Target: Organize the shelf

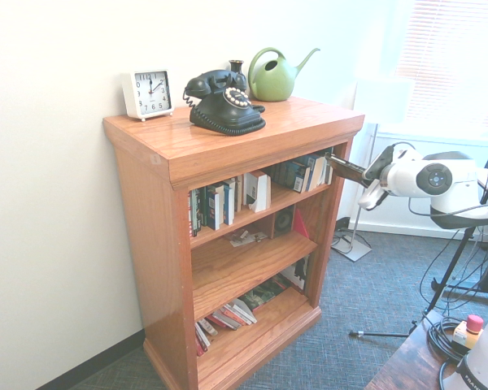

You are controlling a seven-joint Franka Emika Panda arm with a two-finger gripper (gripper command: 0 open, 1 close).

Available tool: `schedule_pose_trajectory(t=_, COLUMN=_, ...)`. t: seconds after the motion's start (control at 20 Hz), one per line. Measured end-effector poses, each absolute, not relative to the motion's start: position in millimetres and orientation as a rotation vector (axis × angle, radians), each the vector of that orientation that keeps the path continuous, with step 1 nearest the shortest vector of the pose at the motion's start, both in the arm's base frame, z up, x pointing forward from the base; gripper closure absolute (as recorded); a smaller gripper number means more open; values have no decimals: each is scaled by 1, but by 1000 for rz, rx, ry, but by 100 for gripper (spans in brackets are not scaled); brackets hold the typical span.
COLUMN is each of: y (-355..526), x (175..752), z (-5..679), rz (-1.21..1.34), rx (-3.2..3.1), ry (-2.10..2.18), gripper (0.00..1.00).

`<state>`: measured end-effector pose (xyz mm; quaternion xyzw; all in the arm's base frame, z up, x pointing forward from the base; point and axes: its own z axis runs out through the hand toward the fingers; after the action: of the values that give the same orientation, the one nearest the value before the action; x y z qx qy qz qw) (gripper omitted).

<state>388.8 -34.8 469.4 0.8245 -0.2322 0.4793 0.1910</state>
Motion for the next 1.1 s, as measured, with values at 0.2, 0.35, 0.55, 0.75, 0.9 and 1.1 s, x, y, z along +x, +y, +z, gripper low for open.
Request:
schedule_pose_trajectory(t=0.2, y=-17, x=420, z=454, rz=1316, rx=2410, ry=-669, gripper=100)
schedule_pose_trajectory(t=0.35, y=-2, x=443, z=446, rz=1311, rx=2527, ry=-709, gripper=100)
schedule_pose_trajectory(t=0.55, y=9, x=470, z=433, rz=1296, rx=2623, ry=-756, gripper=100)
schedule_pose_trajectory(t=0.75, y=18, x=489, z=428, rz=1304, rx=2665, ry=-818, gripper=100)
schedule_pose_trajectory(t=0.9, y=23, x=502, z=429, rz=1311, rx=2697, ry=-863, gripper=100)
schedule_pose_trajectory(t=1.1, y=28, x=522, z=431, rz=1308, rx=2743, ry=-972, gripper=100)
